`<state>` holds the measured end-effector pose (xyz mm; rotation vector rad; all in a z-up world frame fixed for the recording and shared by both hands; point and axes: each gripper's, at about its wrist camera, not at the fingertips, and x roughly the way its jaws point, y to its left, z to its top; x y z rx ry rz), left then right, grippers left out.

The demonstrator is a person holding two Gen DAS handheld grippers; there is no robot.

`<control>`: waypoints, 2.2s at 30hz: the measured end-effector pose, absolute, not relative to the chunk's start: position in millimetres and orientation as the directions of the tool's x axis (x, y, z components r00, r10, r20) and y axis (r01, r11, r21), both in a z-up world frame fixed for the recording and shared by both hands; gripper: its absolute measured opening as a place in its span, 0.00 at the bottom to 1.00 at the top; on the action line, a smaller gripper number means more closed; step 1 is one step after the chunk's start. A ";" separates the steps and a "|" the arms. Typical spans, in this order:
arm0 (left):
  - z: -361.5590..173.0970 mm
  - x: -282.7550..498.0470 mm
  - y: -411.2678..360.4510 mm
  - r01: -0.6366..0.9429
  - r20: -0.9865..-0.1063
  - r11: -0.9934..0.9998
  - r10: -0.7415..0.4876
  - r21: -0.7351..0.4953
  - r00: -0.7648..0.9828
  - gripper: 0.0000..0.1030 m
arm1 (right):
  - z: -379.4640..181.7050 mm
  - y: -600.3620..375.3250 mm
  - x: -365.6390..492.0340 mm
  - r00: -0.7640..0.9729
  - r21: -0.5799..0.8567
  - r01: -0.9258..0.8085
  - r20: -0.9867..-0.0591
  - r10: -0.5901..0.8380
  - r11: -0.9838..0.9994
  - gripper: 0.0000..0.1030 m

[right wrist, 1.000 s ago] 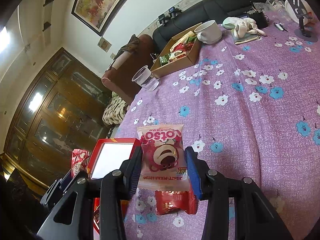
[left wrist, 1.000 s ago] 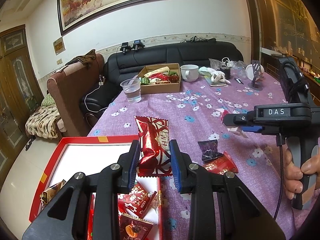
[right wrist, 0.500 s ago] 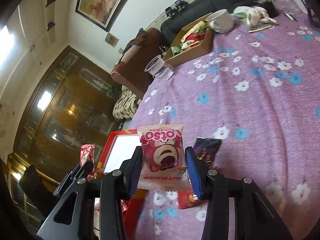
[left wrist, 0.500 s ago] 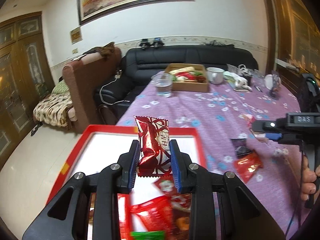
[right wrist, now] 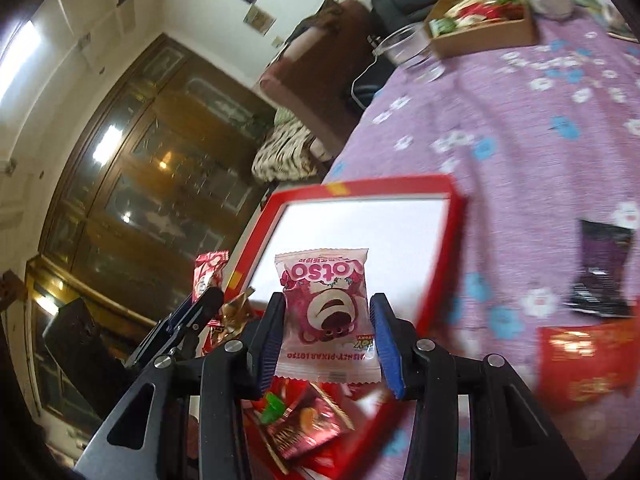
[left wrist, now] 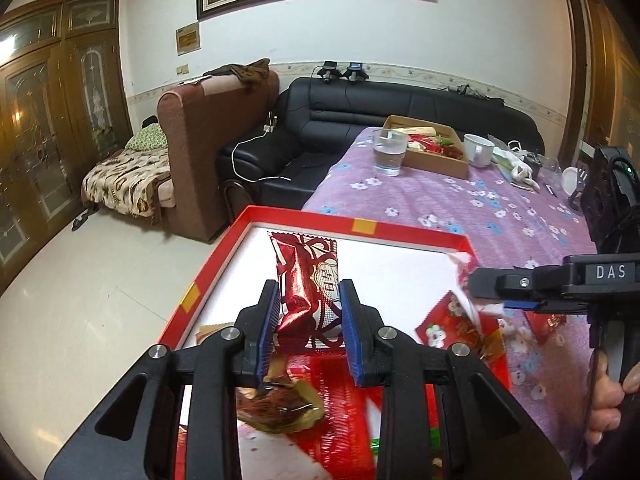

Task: Organize snacks
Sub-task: 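Carry both packets over the tray and open both tools, then move both tools back over the last packets on the tablecloth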

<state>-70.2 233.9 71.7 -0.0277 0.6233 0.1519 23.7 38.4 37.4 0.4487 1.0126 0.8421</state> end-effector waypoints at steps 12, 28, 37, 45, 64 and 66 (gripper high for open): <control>56.7 -65.3 248.0 -0.173 -0.622 0.985 0.145 0.016 0.769 0.27 | 27.8 100.9 22.1 0.209 0.658 -0.439 -0.588 0.781 0.612 0.44; 63.1 -74.6 230.3 -0.155 -0.613 0.987 0.147 0.041 0.776 0.63 | 50.7 20.4 27.4 0.386 0.619 -0.387 -0.564 0.730 0.683 0.49; 64.8 -78.4 199.0 -0.080 -0.617 0.995 0.096 0.053 0.781 0.63 | 32.8 -82.9 43.7 0.524 0.449 -0.107 -0.733 0.434 0.887 0.53; 64.4 -85.2 181.8 -0.034 -0.617 0.997 0.072 0.074 0.784 0.73 | 23.6 -53.4 45.1 0.526 0.334 -0.142 -0.772 0.357 0.932 0.53; 71.8 -74.4 89.6 0.299 -0.665 0.942 -0.125 0.154 0.736 0.73 | 14.3 -118.0 49.1 0.572 -0.075 -0.008 -0.819 -0.057 0.997 0.36; 68.2 -63.4 66.6 0.363 -0.686 0.915 -0.149 0.178 0.712 0.73 | 12.8 -145.1 45.2 0.572 -0.030 0.012 -0.820 -0.031 0.999 0.36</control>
